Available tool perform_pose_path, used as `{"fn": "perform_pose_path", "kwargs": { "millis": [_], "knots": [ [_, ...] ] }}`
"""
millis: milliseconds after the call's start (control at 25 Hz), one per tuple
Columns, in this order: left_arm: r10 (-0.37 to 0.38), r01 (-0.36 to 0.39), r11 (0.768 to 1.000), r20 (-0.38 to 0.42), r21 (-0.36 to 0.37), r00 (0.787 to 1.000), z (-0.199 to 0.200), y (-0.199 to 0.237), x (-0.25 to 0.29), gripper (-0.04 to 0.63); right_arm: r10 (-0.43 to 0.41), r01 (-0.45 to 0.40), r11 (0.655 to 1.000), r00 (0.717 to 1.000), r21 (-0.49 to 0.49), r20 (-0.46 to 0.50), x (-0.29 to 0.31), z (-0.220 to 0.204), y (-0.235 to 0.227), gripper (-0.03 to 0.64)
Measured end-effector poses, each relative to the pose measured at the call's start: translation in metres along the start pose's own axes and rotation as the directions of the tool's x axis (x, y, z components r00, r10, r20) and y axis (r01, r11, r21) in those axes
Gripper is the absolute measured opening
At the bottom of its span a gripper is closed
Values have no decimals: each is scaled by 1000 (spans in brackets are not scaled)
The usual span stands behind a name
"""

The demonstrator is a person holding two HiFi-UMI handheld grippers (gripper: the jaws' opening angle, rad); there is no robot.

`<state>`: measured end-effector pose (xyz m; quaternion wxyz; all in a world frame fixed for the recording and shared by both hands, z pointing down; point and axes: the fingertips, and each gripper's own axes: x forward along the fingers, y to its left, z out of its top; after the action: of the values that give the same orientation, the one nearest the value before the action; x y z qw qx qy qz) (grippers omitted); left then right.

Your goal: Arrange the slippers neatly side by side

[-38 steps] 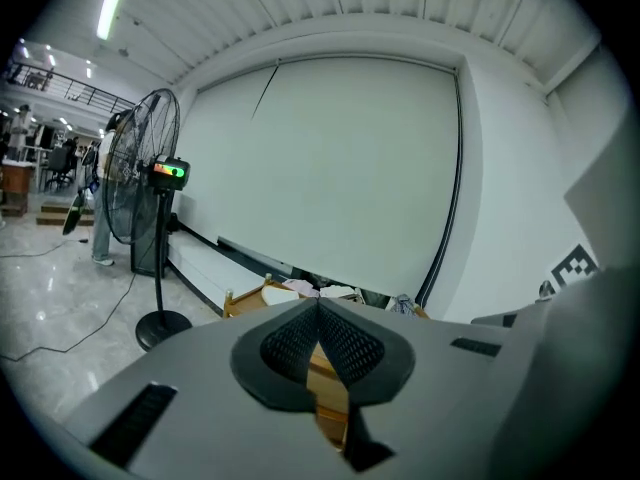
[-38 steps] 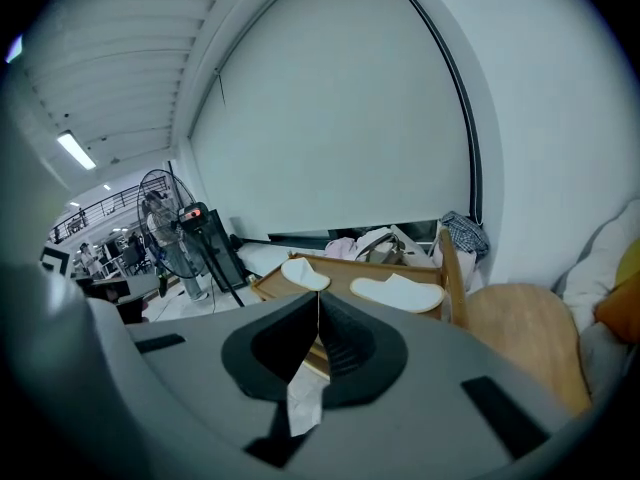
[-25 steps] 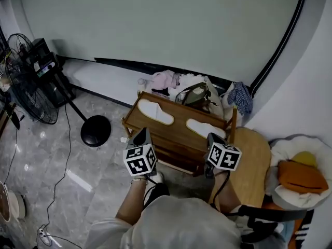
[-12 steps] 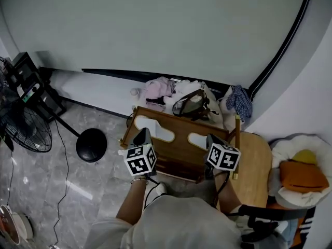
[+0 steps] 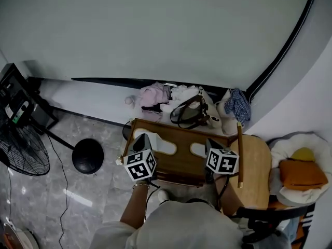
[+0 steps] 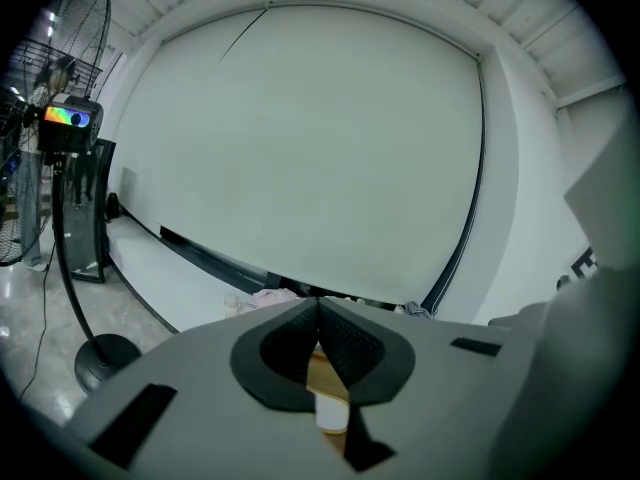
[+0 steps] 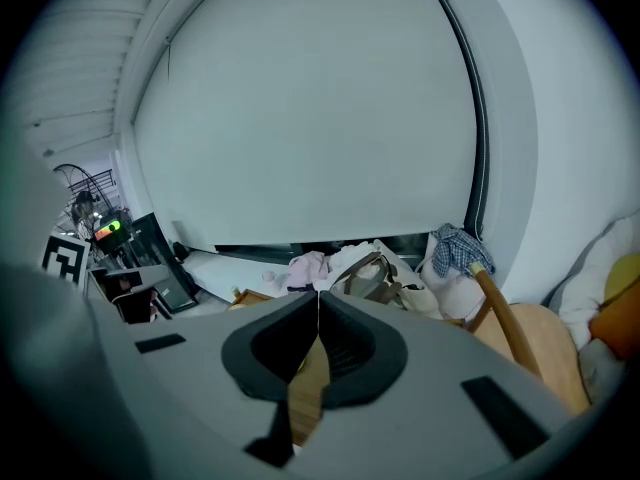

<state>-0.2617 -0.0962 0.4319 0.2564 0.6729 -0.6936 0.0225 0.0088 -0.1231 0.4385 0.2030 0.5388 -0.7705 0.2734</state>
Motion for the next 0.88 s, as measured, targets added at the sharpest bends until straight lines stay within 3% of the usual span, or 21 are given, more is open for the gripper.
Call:
{"fn": "perform_pose_path", "kwargs": {
  "millis": [320, 880],
  "knots": [
    [20, -21, 1000, -44, -15, 999, -21, 3, 15, 17, -8, 7, 1000, 1000, -8, -27, 14, -3, -8, 34],
    [100, -100, 995, -97, 0, 990, -43, -6, 26, 17, 57, -58, 998, 996, -5, -66, 48, -2, -23, 34]
  ]
}}
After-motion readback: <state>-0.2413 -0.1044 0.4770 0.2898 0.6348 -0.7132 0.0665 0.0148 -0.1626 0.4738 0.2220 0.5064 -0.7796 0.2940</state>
